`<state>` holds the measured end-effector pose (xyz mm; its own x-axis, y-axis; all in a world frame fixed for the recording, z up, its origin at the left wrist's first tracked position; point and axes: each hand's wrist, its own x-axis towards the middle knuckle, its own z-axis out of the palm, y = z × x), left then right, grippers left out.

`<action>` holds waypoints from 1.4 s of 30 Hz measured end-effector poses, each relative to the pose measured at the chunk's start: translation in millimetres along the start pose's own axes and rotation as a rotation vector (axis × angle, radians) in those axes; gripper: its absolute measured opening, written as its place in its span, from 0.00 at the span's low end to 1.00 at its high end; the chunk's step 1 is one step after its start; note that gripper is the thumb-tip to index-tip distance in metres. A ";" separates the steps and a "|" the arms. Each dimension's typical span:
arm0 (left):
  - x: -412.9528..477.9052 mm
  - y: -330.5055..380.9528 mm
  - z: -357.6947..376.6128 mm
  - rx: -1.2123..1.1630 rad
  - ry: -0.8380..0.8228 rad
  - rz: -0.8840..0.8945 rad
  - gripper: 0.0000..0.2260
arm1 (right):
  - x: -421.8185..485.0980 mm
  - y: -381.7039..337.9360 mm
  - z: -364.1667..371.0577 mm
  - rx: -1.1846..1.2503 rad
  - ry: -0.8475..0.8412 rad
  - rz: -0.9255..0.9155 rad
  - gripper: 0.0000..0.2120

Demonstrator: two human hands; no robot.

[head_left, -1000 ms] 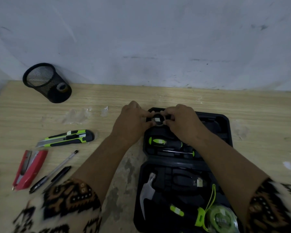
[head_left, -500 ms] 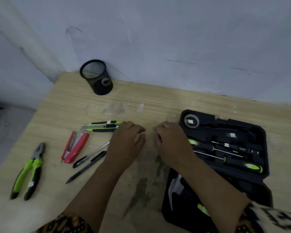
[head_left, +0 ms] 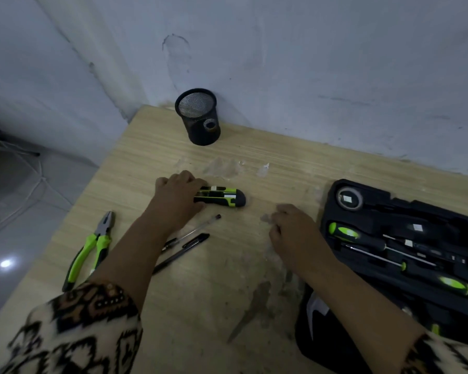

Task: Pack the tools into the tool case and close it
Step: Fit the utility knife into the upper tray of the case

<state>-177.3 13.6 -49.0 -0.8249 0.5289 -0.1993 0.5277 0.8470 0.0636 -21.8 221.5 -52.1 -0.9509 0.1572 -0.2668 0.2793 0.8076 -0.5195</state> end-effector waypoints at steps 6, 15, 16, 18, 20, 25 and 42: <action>9.1 0.8 -4.2 0.067 0.030 0.042 0.18 | -2.0 -2.2 -5.5 0.002 0.002 0.005 0.18; 7.6 18.1 -16.6 -0.055 0.139 0.063 0.17 | -2.1 -6.9 -16.0 0.058 -0.066 0.061 0.16; 6.3 22.2 -19.3 -0.077 0.150 0.076 0.17 | -2.7 -8.6 -22.1 0.100 -0.085 0.090 0.17; 2.5 33.2 -25.5 -0.126 0.176 0.106 0.17 | -3.2 -8.9 -36.4 0.304 -0.080 0.185 0.19; -1.9 47.5 -31.4 -0.189 0.204 0.152 0.16 | -6.0 -7.2 -50.8 0.583 -0.007 0.283 0.19; -12.6 105.4 -45.9 -0.315 0.191 0.303 0.18 | -25.9 11.8 -88.4 1.165 0.195 0.415 0.14; -43.1 277.0 -82.4 -0.346 0.331 0.732 0.21 | -165.3 127.2 -144.8 1.457 0.537 0.149 0.13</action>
<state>-12.2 229.8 57.7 -0.3478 0.8887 0.2987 0.9012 0.2291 0.3680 151.5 380.6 43.4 -0.7494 0.6171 -0.2398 -0.0467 -0.4106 -0.9106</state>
